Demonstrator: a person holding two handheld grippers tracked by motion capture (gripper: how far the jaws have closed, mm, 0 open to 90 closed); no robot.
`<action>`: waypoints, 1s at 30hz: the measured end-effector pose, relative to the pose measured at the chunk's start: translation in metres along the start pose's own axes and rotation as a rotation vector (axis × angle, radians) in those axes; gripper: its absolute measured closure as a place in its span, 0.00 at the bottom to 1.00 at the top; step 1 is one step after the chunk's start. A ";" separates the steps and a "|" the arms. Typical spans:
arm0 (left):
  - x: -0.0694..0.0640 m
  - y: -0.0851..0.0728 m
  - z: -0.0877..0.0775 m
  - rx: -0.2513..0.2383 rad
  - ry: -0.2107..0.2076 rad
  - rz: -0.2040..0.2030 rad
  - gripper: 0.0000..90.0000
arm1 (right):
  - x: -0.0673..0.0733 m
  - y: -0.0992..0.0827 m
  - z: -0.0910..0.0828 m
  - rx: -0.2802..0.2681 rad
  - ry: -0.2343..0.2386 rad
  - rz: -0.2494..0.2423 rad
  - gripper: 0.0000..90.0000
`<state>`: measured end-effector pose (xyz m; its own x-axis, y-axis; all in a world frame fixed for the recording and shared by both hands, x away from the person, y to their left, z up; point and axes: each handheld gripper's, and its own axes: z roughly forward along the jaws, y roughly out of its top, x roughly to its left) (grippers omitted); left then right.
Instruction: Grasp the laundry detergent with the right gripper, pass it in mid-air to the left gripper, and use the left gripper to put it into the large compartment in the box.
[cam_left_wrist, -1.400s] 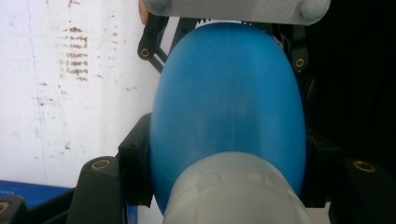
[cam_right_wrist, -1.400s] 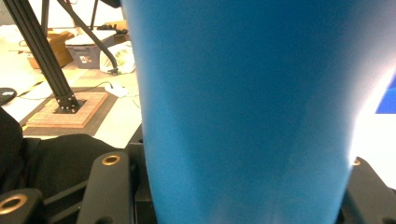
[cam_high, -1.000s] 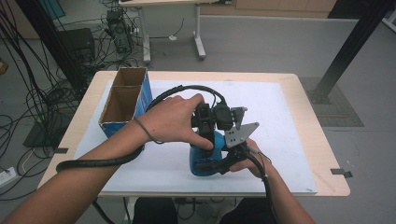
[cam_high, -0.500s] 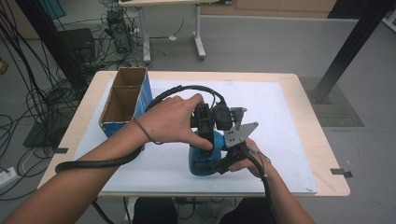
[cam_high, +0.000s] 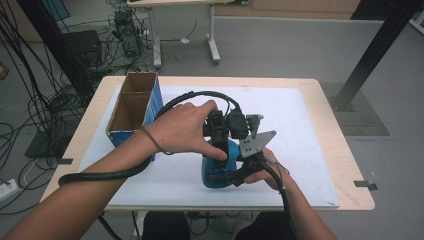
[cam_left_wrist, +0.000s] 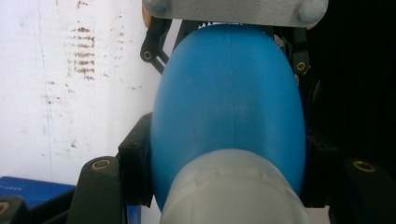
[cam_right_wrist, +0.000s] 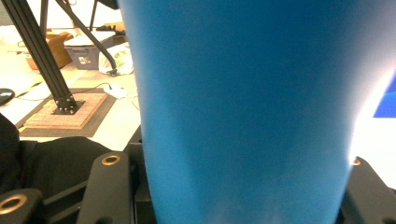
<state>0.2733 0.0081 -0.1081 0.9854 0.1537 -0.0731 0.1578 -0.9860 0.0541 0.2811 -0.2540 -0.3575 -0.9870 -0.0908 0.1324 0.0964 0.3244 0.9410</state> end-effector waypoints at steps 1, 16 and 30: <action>0.000 0.000 0.000 -0.003 0.001 0.000 0.42 | 0.000 0.000 0.000 0.001 0.001 0.000 0.47; -0.001 0.000 -0.001 0.003 0.006 0.002 0.42 | -0.001 0.001 0.001 -0.002 0.001 -0.003 0.47; -0.001 -0.002 -0.001 -0.004 0.007 -0.005 0.42 | -0.002 0.000 0.001 -0.007 0.003 -0.001 0.47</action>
<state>0.2726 0.0101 -0.1069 0.9849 0.1595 -0.0668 0.1634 -0.9848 0.0581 0.2826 -0.2527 -0.3580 -0.9867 -0.0938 0.1328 0.0968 0.3175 0.9433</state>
